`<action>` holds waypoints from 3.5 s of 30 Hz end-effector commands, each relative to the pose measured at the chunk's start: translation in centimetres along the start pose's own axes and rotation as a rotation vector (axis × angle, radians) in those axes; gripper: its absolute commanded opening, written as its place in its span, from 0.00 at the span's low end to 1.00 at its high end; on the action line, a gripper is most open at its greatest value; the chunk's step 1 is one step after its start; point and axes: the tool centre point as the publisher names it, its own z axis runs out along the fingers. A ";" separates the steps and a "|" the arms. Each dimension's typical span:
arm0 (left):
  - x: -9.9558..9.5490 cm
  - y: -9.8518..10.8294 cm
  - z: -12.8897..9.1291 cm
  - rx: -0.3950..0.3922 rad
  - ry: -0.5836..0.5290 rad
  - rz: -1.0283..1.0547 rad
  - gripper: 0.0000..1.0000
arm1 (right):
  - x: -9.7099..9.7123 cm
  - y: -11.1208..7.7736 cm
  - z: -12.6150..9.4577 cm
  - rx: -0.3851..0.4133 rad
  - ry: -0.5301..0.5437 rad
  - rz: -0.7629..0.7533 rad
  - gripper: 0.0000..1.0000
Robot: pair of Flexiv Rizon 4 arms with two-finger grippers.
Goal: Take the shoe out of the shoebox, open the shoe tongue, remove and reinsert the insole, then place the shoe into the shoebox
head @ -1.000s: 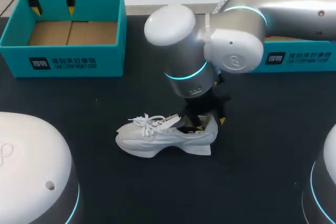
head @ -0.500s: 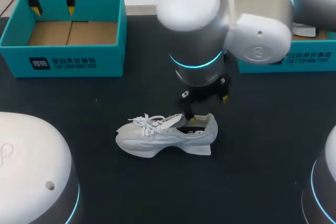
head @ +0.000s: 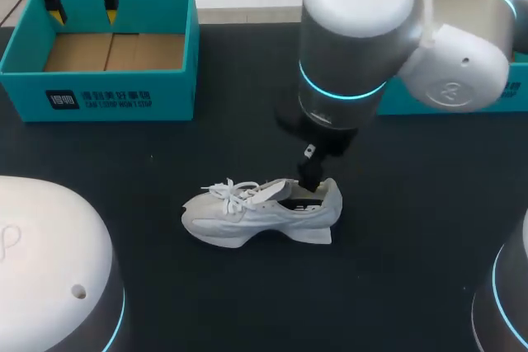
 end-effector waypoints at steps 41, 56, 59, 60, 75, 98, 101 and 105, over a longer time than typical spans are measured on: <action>0.0 0.0 0.0 0.000 0.000 0.000 1.00 | -2.1 -8.4 5.1 -0.695 0.211 -0.410 1.00; 0.0 0.0 0.0 0.000 0.000 0.000 1.00 | -2.4 -10.2 10.1 -1.030 0.207 -0.354 1.00; 0.0 0.0 0.0 0.000 0.000 0.000 1.00 | -2.3 -10.0 10.8 -1.048 0.247 -0.381 1.00; 0.0 0.0 0.0 0.000 0.000 0.000 1.00 | -2.3 -9.9 11.0 -1.043 0.253 -0.384 1.00; 0.0 0.0 0.0 0.000 0.000 0.000 1.00 | -3.1 -8.7 12.3 -1.045 0.280 -0.379 1.00; 0.0 0.0 0.0 0.000 0.000 0.000 1.00 | -2.3 -4.6 13.1 -0.999 0.271 -0.316 1.00; 0.0 0.0 0.0 0.000 0.000 0.000 1.00 | -1.8 -3.6 13.3 -0.991 0.281 -0.315 1.00; 0.0 0.0 0.0 0.000 0.000 0.000 1.00 | -0.9 -2.4 13.7 -0.995 0.294 -0.315 1.00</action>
